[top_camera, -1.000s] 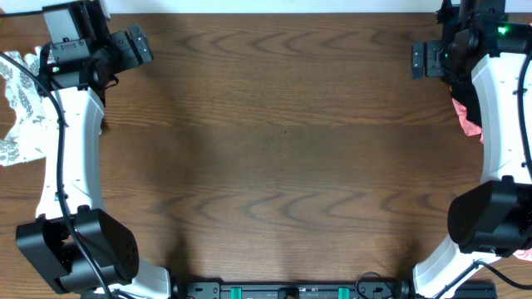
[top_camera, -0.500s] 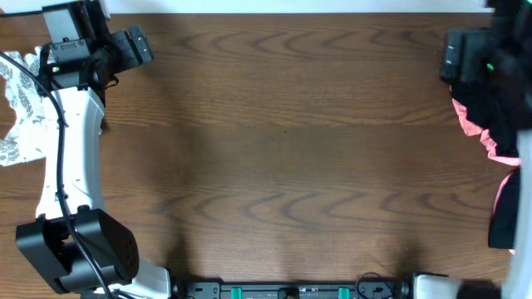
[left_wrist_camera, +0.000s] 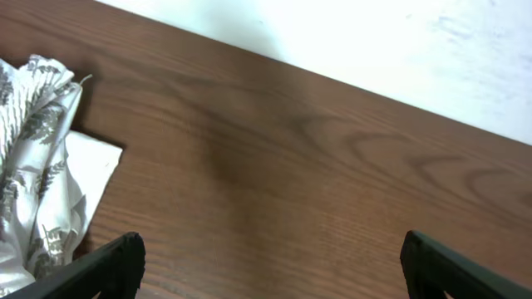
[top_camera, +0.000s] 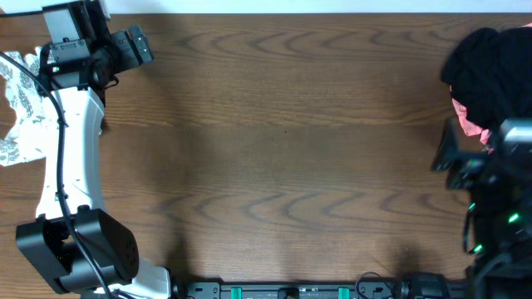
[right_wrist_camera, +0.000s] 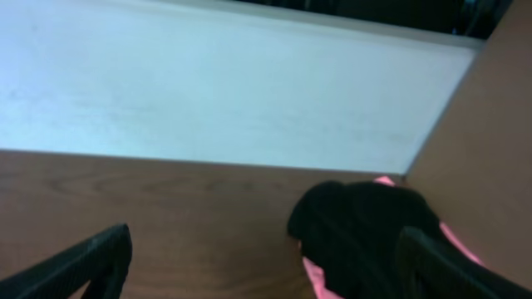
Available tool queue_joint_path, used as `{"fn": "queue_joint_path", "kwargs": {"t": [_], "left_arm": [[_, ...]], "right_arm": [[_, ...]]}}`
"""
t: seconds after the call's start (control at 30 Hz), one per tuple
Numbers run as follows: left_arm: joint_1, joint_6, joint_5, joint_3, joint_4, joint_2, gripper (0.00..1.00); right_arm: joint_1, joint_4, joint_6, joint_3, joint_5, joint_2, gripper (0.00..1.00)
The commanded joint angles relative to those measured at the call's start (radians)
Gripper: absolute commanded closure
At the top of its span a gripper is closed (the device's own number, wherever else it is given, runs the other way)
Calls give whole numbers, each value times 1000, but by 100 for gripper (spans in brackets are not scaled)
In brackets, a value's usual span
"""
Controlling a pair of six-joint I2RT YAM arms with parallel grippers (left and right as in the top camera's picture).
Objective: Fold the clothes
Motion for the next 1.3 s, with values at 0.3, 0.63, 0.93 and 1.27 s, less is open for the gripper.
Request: {"fn": "queue_joint_path", "kwargs": {"t": [0.3, 0.63, 0.93, 1.27], "left_arm": [[0, -5, 6, 0, 0, 0, 2], [0, -5, 6, 0, 0, 0, 2], [0, -5, 6, 0, 0, 0, 2], [0, -5, 6, 0, 0, 0, 2]], "right_arm": [[102, 446, 12, -682, -49, -377, 1], [101, 518, 11, -780, -60, -451, 1], [109, 521, 11, -787, -68, -448, 1], [148, 517, 11, -837, -68, -474, 1]]}}
